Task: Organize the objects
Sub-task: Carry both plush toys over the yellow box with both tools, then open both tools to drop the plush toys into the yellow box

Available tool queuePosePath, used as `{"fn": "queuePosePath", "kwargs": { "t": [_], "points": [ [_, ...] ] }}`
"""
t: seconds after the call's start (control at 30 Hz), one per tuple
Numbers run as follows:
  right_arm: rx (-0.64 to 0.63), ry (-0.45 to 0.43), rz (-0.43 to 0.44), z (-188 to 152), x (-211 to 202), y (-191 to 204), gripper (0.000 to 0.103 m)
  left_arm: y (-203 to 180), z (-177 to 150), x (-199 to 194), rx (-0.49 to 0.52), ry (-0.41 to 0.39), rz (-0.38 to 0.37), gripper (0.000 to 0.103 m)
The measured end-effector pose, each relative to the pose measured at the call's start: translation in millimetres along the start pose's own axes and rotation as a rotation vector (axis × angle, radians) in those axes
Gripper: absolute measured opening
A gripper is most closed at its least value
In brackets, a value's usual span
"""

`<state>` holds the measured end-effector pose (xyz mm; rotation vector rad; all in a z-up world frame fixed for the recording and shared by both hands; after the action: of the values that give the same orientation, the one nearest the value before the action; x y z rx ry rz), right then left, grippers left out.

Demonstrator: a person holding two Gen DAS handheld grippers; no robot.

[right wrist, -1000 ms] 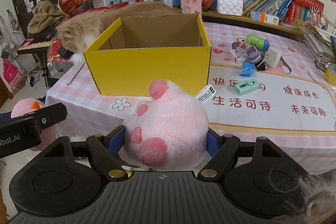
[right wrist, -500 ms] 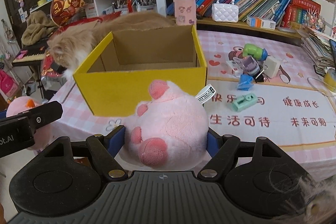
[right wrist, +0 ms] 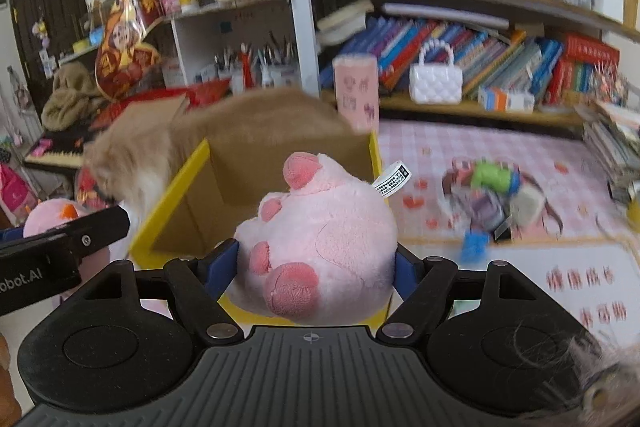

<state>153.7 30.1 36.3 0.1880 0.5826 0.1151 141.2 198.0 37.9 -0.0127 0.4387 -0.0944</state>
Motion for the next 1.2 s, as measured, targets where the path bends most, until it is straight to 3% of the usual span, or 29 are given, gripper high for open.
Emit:
{"fn": "queuePosePath", "kwargs": {
  "t": [0.23, 0.67, 0.97, 1.2],
  "points": [
    [-0.086, -0.052, 0.008, 19, 41, -1, 0.075, -4, 11, 37, 0.018, 0.004, 0.012, 0.087],
    [-0.239, 0.102, 0.120, -9, 120, -12, 0.075, -24, -10, 96, 0.102, 0.139, 0.074, 0.087],
    [-0.354, 0.156, 0.291, -5, 136, -13, 0.077, -43, -15, 118, 0.146, 0.201, 0.092, 0.087],
    [-0.406, 0.195, 0.349, 6, 147, -27, 0.077, -53, -15, 133, 0.156, 0.224, 0.091, 0.087]
  ]
}}
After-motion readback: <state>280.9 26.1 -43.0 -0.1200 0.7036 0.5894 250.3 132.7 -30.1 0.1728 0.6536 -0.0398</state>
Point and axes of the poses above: each gripper's, at about its wrist camera, not at the fingertips, and x roughly the way its jaws point, y to its left, z to its top, the point moved 5 cm from there along x, roughly the way its jaws point, and after that the axes turned 8 degrees about x, right-handed, at the moved point
